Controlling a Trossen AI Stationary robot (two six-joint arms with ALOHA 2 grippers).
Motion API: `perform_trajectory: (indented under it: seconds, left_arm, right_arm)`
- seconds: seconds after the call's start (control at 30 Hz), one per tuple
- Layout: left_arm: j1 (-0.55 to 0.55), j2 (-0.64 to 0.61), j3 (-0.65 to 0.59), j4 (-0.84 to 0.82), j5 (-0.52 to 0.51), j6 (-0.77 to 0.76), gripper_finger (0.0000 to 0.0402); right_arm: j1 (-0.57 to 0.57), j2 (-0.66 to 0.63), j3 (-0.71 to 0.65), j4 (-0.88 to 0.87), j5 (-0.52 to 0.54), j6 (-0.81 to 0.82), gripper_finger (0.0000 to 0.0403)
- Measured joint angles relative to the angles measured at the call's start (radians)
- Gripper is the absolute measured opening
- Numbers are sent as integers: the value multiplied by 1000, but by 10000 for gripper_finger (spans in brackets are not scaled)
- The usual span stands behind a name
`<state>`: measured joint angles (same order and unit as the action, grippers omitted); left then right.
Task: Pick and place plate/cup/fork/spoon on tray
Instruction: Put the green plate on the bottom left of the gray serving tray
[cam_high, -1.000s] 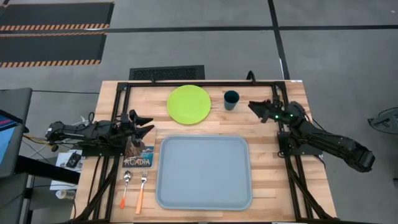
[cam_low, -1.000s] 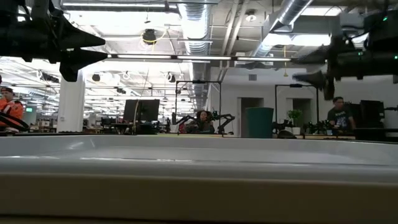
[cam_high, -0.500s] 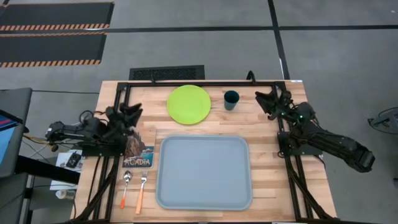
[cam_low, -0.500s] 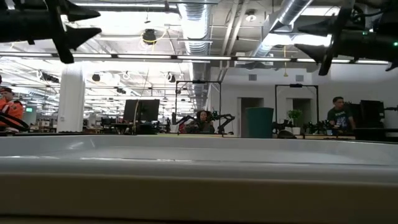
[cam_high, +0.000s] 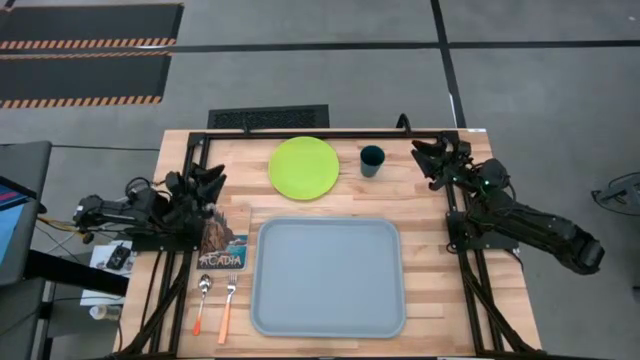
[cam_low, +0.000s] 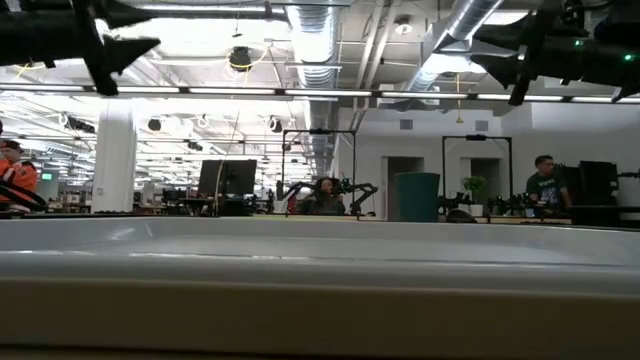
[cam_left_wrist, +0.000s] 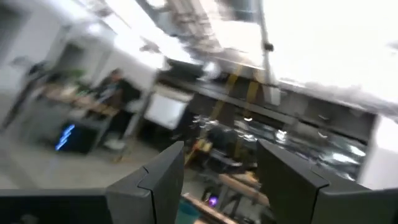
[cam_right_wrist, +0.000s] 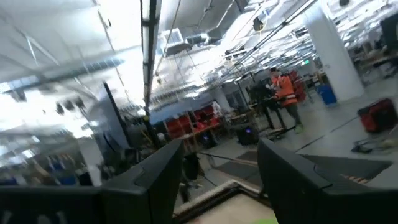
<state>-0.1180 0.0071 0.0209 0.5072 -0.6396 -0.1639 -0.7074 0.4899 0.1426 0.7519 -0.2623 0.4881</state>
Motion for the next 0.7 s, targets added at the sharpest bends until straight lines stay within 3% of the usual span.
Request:
perform_trajectory:
  seconds: [0.13,0.3,0.53,0.7]
  left_arm:
    - [0,45,108,-183,-29,-43,190]
    - [0,237,250,-299,-27,-32,217]
    - [36,570,473,-513,-226,-99,286]
    - [134,741,690,-756,-144,-121,294]
  right_arm:
    - [1,37,0,-70,38,-76,233]
    - [2,99,37,-179,173,-128,235]
    - [28,201,162,-344,238,-195,271]
    - [56,275,287,-432,236,-207,281]
